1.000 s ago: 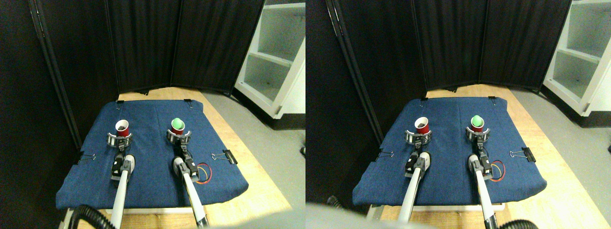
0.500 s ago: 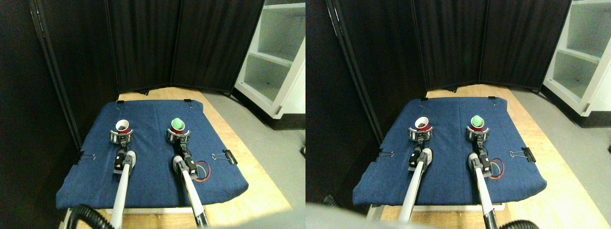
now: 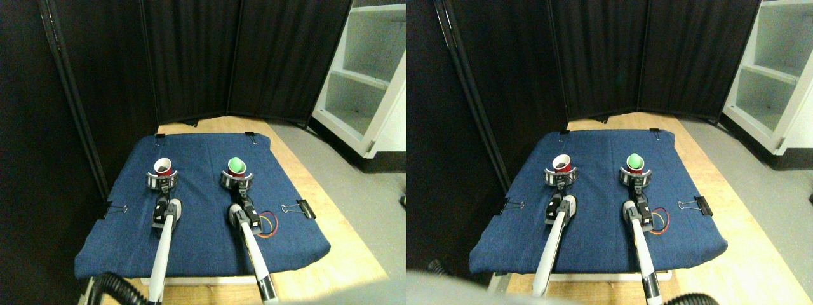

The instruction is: Pour (bimanual)

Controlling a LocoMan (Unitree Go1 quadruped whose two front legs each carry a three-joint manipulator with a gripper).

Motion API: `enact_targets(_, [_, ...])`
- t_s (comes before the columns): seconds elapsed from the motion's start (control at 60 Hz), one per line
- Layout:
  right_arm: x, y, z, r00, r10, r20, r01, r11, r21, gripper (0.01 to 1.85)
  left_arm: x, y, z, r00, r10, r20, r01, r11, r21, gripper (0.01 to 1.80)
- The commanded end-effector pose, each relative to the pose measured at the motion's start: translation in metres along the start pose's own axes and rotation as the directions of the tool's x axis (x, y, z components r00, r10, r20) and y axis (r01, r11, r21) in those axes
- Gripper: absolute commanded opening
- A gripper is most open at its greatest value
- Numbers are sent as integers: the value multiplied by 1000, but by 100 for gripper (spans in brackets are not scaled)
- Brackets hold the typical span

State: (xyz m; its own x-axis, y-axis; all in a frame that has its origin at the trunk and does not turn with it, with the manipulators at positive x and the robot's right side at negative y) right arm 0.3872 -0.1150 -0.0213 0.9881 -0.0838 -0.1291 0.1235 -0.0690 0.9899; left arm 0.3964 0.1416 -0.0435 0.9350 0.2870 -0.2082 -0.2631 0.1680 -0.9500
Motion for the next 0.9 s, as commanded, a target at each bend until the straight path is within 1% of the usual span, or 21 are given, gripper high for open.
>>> enact_targets(0.017, [3,1,2,1000,24,-3,-24,1000,-5,106,3,16,-9,998,59,-18,-58,997,47,109])
enact_targets(0.117, [3,-1,3,1000,25,-2,-25,1000,-1,102,6,18,-9,998,66,-16,-65,997,32,108])
enact_targets(0.183, [4,-1,3,1000,20,1,-20,1000,0,105,7,19,-10,998,67,-14,-67,997,38,108])
enact_targets(0.233, [4,-2,4,1000,23,4,-23,1000,-10,99,9,19,-10,998,69,-12,-68,997,44,108])
enact_targets(0.3, [4,-2,4,1000,23,2,-23,1000,-12,96,10,20,-11,997,75,-14,-74,996,40,106])
enact_targets(0.367, [5,-2,4,1000,25,0,-25,1000,-15,93,13,21,-11,997,80,5,-80,996,49,104])
enact_targets(0.383, [5,-2,4,1000,19,3,-19,1000,-8,88,14,21,-11,997,80,13,-81,996,50,104])
enact_targets(0.45, [5,-1,3,1000,20,8,-20,1000,-15,88,15,21,-12,997,82,8,-82,996,37,103])
enact_targets(0.483, [5,-1,3,1000,22,16,-22,1000,-19,79,15,21,-12,997,82,6,-82,996,24,99])
enact_targets(0.5, [5,-1,3,1000,22,16,-22,1000,-19,79,15,21,-12,997,82,6,-82,996,24,99])
enact_targets(0.517, [6,-2,3,999,28,30,-28,999,-21,64,13,19,-13,997,79,18,-80,996,25,95])
enact_targets(0.533, [6,-2,3,999,28,30,-28,999,-21,64,13,19,-13,997,79,18,-80,996,25,95])
enact_targets(0.55, [6,-2,2,998,27,52,-25,999,-40,54,13,18,-13,996,78,39,-80,996,36,92])
enact_targets(0.567, [6,-2,2,998,27,52,-25,999,-40,54,13,18,-13,996,78,39,-80,996,36,92])
enact_targets(0.6, [6,-2,2,998,28,56,-25,998,-52,45,13,17,-13,996,75,52,-77,996,38,86])
enact_targets(0.633, [6,-1,1,997,25,66,-22,998,-51,37,12,15,-14,995,66,73,-69,997,41,66])
enact_targets(0.667, [7,-1,2,998,28,63,-25,998,-59,37,12,14,-14,994,58,90,-62,997,50,53])
enact_targets(0.683, [7,-1,2,998,35,58,-30,996,-84,39,11,14,-14,993,48,105,-53,997,47,40])
enact_targets(0.7, [7,-1,2,998,32,61,-26,996,-90,39,12,14,-14,992,46,114,-52,998,45,33])
enact_targets(0.783, [7,0,1,997,25,71,-19,997,-77,38,14,12,-14,990,33,137,-43,996,72,33])
enact_targets(0.9, [7,0,3,997,28,79,-21,996,-85,37,12,10,-14,990,29,135,-41,995,91,33])
